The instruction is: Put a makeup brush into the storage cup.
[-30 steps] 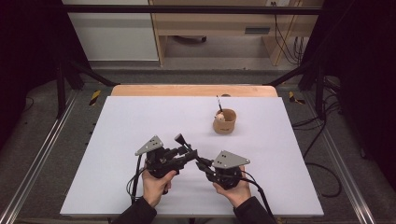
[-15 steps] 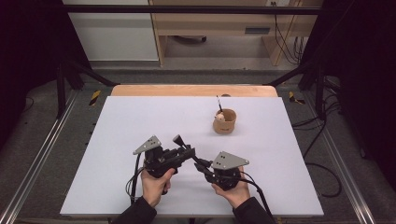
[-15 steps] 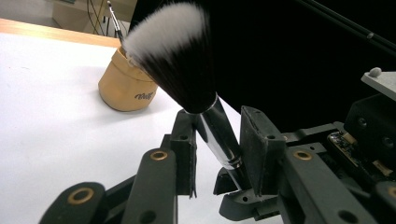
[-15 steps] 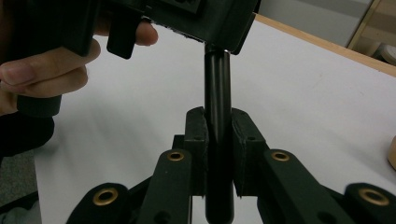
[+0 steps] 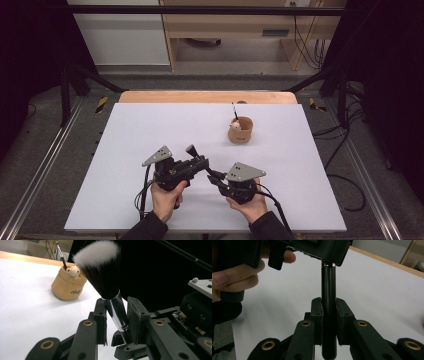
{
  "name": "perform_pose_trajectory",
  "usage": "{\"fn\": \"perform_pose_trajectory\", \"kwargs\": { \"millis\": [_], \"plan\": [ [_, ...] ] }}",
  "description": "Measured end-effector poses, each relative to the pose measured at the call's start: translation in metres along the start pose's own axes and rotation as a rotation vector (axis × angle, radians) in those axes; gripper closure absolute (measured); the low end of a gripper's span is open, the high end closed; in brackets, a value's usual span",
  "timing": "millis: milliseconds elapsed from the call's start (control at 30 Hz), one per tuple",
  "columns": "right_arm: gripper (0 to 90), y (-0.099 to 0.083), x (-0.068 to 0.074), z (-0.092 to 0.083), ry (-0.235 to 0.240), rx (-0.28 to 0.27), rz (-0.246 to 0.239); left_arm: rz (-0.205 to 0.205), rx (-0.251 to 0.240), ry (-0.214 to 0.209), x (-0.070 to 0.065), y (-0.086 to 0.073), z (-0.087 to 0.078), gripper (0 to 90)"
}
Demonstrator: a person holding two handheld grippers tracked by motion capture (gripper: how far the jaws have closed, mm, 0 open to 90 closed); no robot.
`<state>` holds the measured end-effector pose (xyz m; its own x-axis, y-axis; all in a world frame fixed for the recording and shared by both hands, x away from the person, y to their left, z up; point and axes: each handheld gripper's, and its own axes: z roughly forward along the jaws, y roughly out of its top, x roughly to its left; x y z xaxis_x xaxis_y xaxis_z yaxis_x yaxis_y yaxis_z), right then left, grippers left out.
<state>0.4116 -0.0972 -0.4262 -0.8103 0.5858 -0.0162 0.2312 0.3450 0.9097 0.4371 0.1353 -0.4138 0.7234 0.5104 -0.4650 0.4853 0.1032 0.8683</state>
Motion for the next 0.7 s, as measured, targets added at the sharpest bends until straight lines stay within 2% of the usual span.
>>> {"fn": "perform_pose_trajectory", "kwargs": {
  "millis": [700],
  "plan": [
    [78.9, -0.0004, 0.0015, 0.0028, 0.007, 0.007, 0.001, 0.023, -0.014, -0.024, -0.0064, -0.0003, -0.0008, 75.9]
  ]
}}
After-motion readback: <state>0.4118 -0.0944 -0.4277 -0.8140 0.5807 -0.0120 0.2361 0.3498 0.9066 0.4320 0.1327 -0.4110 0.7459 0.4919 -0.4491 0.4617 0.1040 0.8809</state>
